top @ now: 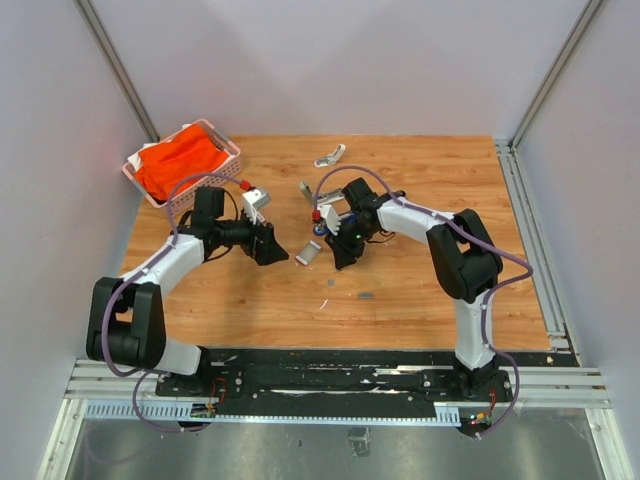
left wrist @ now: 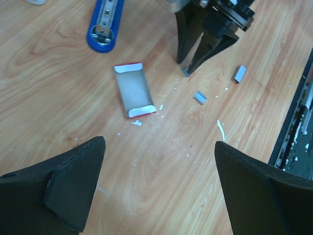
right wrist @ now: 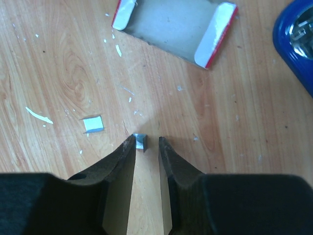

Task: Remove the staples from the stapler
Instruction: Adjust the staple box at the center of the board, then pick up the staple from the center of the board.

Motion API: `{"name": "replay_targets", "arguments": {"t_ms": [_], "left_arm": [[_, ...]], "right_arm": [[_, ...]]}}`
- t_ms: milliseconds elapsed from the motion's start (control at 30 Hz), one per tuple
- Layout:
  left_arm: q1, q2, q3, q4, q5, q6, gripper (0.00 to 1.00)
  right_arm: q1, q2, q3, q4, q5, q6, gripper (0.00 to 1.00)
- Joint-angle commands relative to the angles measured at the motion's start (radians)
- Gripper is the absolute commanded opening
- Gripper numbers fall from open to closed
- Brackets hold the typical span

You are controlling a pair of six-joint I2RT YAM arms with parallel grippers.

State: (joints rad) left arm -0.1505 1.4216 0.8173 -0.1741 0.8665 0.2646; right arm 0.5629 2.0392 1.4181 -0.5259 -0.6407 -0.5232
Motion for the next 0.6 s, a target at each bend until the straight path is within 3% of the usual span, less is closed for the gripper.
{"name": "replay_targets", "arguments": {"t_ms": [0,300,567], "left_arm": [[0.055,-0.049,-0.011,-0.074,0.019,0.071,0.98],[0.078,-0.089,-0.06,-0.011,0.028,0.042,0.98],[0.084,-0.089,-0.079,0.014,0.02,0.036,0.98]], "right_arm": [[0.034,0.032,0.017,-0.001,0.022,0.006,0.26],[0.046,0.02,0.008,0.0,0.07,-0.018,0.11],[0.046,-0.016,-0.009,-0.001,0.113,-0.036,0.17]]}}
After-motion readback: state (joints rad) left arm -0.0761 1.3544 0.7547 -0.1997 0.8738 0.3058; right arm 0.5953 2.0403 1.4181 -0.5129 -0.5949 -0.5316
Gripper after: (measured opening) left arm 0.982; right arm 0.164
